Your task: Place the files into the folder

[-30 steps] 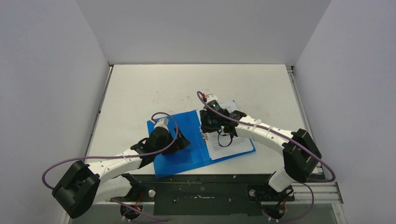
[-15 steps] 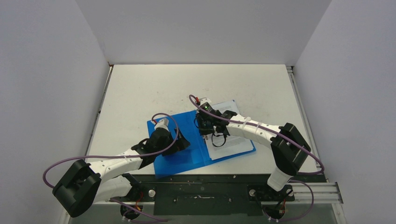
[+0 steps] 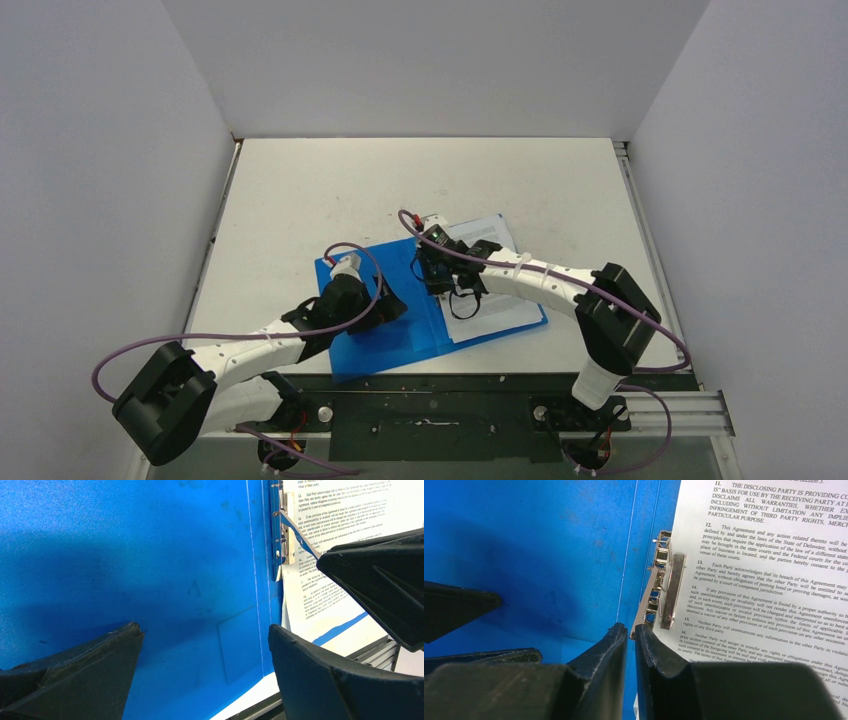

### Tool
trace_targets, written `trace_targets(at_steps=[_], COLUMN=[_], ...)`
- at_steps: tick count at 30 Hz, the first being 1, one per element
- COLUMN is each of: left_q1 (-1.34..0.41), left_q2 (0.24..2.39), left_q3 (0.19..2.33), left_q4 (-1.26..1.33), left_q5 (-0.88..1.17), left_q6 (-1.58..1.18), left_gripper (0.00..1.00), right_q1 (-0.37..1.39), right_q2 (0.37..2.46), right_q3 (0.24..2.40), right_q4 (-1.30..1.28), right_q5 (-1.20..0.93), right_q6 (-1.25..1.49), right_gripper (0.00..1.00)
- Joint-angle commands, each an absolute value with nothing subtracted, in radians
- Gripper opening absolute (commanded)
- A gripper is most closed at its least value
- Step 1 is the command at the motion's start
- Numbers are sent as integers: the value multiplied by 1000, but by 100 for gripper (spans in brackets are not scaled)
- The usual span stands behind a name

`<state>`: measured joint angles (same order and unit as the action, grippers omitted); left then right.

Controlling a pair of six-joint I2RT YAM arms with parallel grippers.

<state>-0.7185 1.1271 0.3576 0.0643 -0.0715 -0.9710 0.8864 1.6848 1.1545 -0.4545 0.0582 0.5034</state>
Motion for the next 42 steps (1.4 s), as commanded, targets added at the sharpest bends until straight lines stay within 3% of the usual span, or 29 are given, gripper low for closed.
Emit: trace_targets(at_steps=[1,9,42], left_q1=[-723,-723,-722], left_q2=[1131,1132,1157], left_q3=[350,350,339], left_q4=[74,76,96], left_q5=[-93,-99,-112], left_q6=[-982,-992,-1012], left_gripper=[98,98,98], right_q1=[904,940,1015], right_q2=[1687,1708,1890], right_q3=[1190,1187,1105], right_q4=[-479,-524,-609], right_q5=[108,152,295], right_q6=[482,458,486], right_gripper=[12,5,5])
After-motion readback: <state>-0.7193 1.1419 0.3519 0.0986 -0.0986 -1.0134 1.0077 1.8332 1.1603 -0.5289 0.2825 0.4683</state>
